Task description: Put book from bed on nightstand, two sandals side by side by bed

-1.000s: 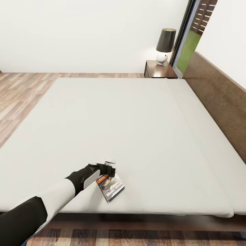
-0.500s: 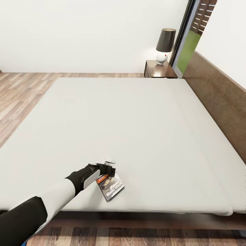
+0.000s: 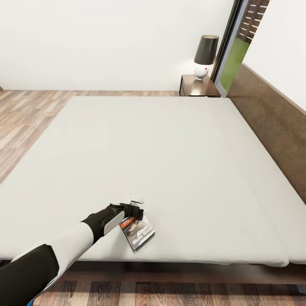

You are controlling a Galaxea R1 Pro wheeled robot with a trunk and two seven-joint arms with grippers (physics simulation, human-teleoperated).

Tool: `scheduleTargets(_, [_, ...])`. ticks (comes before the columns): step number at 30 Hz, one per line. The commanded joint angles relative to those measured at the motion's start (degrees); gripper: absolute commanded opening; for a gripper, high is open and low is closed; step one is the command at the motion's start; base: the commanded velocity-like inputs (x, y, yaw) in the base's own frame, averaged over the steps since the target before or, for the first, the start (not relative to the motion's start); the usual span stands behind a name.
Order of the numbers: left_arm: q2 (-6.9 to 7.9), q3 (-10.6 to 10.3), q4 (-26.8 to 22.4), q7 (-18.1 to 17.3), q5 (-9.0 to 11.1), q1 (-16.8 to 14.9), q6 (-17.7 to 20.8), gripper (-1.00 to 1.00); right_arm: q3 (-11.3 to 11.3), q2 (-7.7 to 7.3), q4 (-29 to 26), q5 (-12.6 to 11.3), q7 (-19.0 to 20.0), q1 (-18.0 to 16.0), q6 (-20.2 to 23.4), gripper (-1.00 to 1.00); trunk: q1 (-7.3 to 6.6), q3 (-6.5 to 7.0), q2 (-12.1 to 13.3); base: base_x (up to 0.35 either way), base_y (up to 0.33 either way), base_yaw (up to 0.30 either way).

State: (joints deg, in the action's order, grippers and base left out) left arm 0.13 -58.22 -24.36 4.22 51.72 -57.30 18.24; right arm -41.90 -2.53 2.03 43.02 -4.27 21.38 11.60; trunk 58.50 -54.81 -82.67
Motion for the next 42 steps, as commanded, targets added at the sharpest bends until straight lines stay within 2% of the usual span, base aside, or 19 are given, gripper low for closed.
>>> scheduleTargets(1, [0.05,-0.3,0.0,0.4,1.7,1.0,0.4,1.0,-0.5,-0.02,0.1,0.5,-0.2,0.0,0.1,1.0,0.01,-0.03,0.0,-0.009,0.0,0.0])
scheduleTargets(42, [0.1,-0.3,0.0,0.4,1.7,1.0,0.3,1.0,-0.4,-0.07,0.1,0.6,-0.3,0.0,0.1,1.0,0.01,-0.03,0.0,-0.032,0.0,0.0])
